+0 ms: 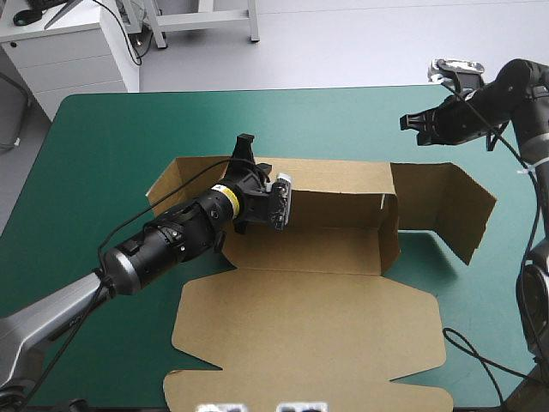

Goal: Fold the box

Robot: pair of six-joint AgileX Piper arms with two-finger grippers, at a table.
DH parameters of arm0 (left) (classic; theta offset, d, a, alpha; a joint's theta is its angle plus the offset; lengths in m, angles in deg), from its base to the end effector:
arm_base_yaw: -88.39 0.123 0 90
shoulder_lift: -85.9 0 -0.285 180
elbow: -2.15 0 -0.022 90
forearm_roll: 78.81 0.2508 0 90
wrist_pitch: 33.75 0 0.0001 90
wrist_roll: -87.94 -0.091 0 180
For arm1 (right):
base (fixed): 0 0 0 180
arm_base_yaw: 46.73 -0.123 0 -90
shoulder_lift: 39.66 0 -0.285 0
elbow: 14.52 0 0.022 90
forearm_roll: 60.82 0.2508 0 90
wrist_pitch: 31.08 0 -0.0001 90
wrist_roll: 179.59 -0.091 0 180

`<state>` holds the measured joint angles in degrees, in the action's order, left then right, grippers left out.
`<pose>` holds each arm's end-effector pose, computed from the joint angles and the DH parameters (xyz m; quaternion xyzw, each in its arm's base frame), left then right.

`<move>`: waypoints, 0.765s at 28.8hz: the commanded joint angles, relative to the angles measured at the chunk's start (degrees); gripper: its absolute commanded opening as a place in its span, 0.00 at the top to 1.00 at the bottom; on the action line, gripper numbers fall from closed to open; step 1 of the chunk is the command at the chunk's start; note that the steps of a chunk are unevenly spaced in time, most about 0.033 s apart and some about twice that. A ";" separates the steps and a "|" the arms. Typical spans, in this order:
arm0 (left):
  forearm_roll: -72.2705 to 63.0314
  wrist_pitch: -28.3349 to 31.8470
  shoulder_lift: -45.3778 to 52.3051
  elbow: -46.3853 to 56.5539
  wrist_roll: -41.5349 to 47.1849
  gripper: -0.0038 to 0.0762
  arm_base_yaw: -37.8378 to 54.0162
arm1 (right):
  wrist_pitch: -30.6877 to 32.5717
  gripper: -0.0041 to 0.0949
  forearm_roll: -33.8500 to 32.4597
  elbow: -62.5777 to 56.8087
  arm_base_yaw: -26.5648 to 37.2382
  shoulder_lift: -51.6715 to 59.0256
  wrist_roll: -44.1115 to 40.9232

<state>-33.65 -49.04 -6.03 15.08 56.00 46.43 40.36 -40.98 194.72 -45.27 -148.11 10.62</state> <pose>0.2628 -0.2134 0.3259 0.6972 0.4769 0.2313 0.4827 0.3766 0.0197 0.3876 -0.0611 0.9510 0.1456 0.2657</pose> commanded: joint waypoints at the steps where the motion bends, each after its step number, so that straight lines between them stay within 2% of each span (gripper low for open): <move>1: 0.24 0.86 2.24 -1.18 1.51 0.96 -0.21 | -1.30 0.98 -0.41 1.90 -0.11 0.60 0.26; 10: 0.24 -0.48 2.24 -1.18 1.63 0.96 -0.21 | 0.04 0.98 0.24 0.79 -0.11 0.42 0.42; 22: 0.49 -0.58 2.24 -1.18 1.63 0.96 -0.21 | 0.15 0.98 0.08 -9.96 -0.11 6.82 3.47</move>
<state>-33.44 -49.40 -6.03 15.08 56.72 46.43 40.12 -41.97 185.13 -45.27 -145.90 12.85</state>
